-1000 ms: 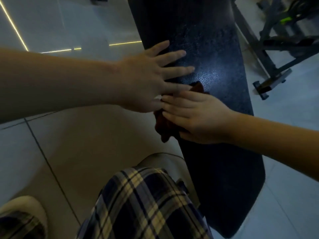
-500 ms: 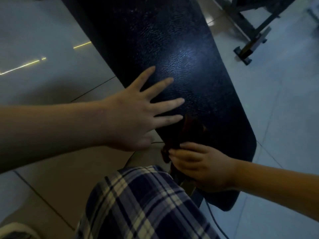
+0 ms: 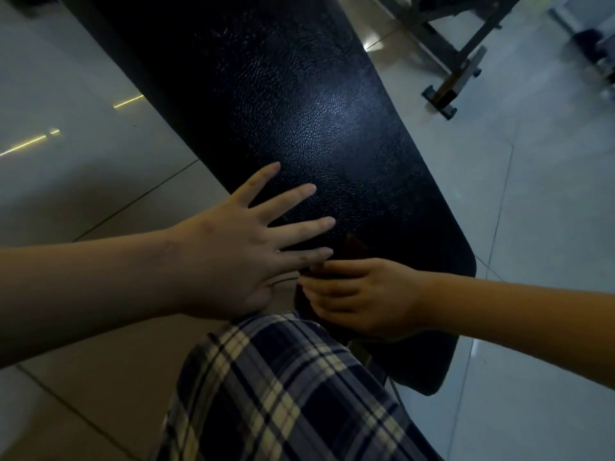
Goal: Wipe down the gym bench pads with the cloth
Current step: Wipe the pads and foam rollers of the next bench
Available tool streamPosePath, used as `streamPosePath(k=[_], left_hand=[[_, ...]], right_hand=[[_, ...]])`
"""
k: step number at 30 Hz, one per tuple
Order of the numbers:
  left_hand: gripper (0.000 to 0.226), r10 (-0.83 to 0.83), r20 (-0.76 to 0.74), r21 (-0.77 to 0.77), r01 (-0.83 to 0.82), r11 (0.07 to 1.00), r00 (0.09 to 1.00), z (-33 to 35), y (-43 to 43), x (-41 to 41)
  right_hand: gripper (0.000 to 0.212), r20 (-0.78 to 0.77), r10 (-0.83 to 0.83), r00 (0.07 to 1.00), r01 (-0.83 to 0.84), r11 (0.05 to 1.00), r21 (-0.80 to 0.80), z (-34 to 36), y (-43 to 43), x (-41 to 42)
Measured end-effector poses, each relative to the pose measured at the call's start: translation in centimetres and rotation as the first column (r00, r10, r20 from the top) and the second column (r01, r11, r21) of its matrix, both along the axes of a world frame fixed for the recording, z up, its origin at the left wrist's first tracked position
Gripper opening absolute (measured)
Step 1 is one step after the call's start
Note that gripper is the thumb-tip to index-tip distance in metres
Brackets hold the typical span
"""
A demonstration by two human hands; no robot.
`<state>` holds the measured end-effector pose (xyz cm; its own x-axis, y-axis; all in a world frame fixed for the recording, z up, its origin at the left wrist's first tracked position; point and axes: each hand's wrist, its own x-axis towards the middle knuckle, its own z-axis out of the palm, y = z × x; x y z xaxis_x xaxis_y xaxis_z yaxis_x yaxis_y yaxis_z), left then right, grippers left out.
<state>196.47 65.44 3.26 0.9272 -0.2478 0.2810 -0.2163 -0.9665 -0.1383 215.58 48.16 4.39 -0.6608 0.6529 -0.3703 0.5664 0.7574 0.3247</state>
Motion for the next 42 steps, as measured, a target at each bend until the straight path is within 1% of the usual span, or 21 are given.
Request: streamPosePath(k=[3, 7, 11, 14, 16, 18, 21, 24, 28, 29, 30, 31, 33, 34, 35, 36, 37, 38, 39, 40, 42], left_hand=[[0.068, 0.004, -0.011, 0.014, -0.004, 1.000, 1.000, -0.1, 0.1, 0.0], [0.067, -0.006, -0.031, 0.015, 0.007, 1.000, 1.000, -0.2, 0.2, 0.0], [0.065, -0.015, -0.034, 0.028, 0.016, 0.999, 0.999, 0.1, 0.3, 0.1], [0.065, -0.021, -0.052, 0.035, 0.023, 0.999, 0.998, 0.4, 0.5, 0.2], [0.065, -0.030, -0.068, 0.049, 0.034, 0.998, 0.997, 0.6, 0.8, 0.2], [0.064, -0.038, -0.081, 0.057, 0.043, 0.997, 0.996, 0.8, 1.3, 0.1], [0.065, -0.001, -0.058, 0.060, 0.005, 0.998, 0.998, 1.4, 2.2, -0.2], [0.068, 0.189, 0.010, 0.043, -0.189, 0.981, 0.982, 2.3, 3.9, -0.9], [0.073, 0.390, 0.082, -0.005, -0.391, 0.920, 0.917, 4.3, 6.7, -2.0], [0.073, 0.423, 0.093, -0.021, -0.423, 0.906, 0.901, 4.8, 7.3, -2.1], [0.073, 0.459, 0.099, -0.039, -0.458, 0.888, 0.883, 5.2, 8.0, -2.2], [0.074, 0.501, 0.103, -0.064, -0.497, 0.866, 0.859, 5.6, 8.6, -2.3], [0.076, 0.582, 0.106, -0.151, -0.566, 0.811, 0.806, 6.7, 9.8, -2.6], [0.077, 0.616, 0.105, -0.201, -0.590, 0.782, 0.781, 7.3, 10.3, -2.8], [0.078, 0.643, 0.104, -0.237, -0.609, 0.757, 0.759, 8.0, 10.8, -2.9], [0.080, 0.663, 0.100, -0.254, -0.625, 0.738, 0.742, 8.7, 11.2, -3.0], [0.081, 0.681, 0.089, -0.253, -0.645, 0.721, 0.727, 9.2, 11.5, -3.1], [0.083, 0.701, 0.069, -0.237, -0.671, 0.702, 0.710, 9.6, 11.9, -3.1], [0.085, 0.724, 0.040, -0.215, -0.701, 0.680, 0.689, 9.8, 12.3, -3.1], [0.085, 0.749, 0.000, -0.188, -0.735, 0.651, 0.663, 9.8, 12.8, -3.0], [0.081, 0.799, -0.118, -0.105, -0.807, 0.581, 0.590, 9.5, 14.1, -2.8]], right_hand=[[0.036, -0.039, -0.123, 0.992, 0.124, 0.992, 0.039, -1.1, -2.4, -0.2], [0.038, 0.038, -0.191, 0.981, 0.193, 0.979, -0.061, -2.8, -9.1, 1.2], [0.052, 0.200, -0.074, 0.977, 0.107, 0.981, -0.160, -3.6, -14.1, 3.3], [0.031, 0.301, 0.127, 0.945, -0.057, 0.971, -0.231, -4.1, -14.4, 4.7], [0.028, 0.201, 0.206, 0.958, -0.167, 0.967, -0.195, -3.6, -13.1, 5.0], [0.029, 0.036, 0.179, 0.983, -0.172, 0.974, -0.146, -1.8, -10.2, 4.7], [0.032, -0.072, 0.169, 0.983, -0.176, 0.979, -0.100, 1.0, -4.7, 3.9], [0.035, -0.105, 0.146, 0.984, -0.148, 0.989, -0.014, 1.8, -1.0, 3.5], [0.039, -0.263, -0.019, 0.965, 0.051, 0.992, 0.115, 2.8, 3.3, 1.8], [0.042, -0.370, -0.102, 0.923, 0.155, 0.981, 0.117, 2.8, 4.9, 0.9], [0.043, -0.517, -0.209, 0.830, 0.292, 0.953, 0.085, 2.8, 6.8, 0.0], [0.041, -0.678, -0.328, 0.658, 0.457, 0.890, 0.012, 3.1, 9.0, -1.1], [0.043, -0.895, -0.422, 0.145, 0.752, 0.635, -0.178, 4.4, 14.4, -2.7], [0.043, -0.917, -0.385, -0.105, 0.801, 0.514, -0.307, 5.5, 17.3, -3.2], [0.041, -0.900, -0.324, -0.292, 0.792, 0.445, -0.418, 6.8, 20.0, -3.6], [0.046, -0.875, -0.262, -0.407, 0.763, 0.430, -0.483, 8.2, 22.5, -3.9], [0.054, -0.860, -0.240, -0.450, 0.751, 0.420, -0.510, 9.4, 24.4, -4.0], [0.063, -0.840, -0.274, -0.468, 0.727, 0.422, -0.542, 10.5, 25.9, -4.3], [0.071, -0.836, -0.344, -0.428, 0.714, 0.438, -0.546, 11.2, 27.2, -4.6], [0.078, -0.831, -0.467, -0.302, 0.719, 0.460, -0.520, 11.7, 27.7, -4.9], [0.077, -0.758, -0.644, 0.101, 0.811, 0.495, -0.312, 11.3, 28.3, -4.1]])
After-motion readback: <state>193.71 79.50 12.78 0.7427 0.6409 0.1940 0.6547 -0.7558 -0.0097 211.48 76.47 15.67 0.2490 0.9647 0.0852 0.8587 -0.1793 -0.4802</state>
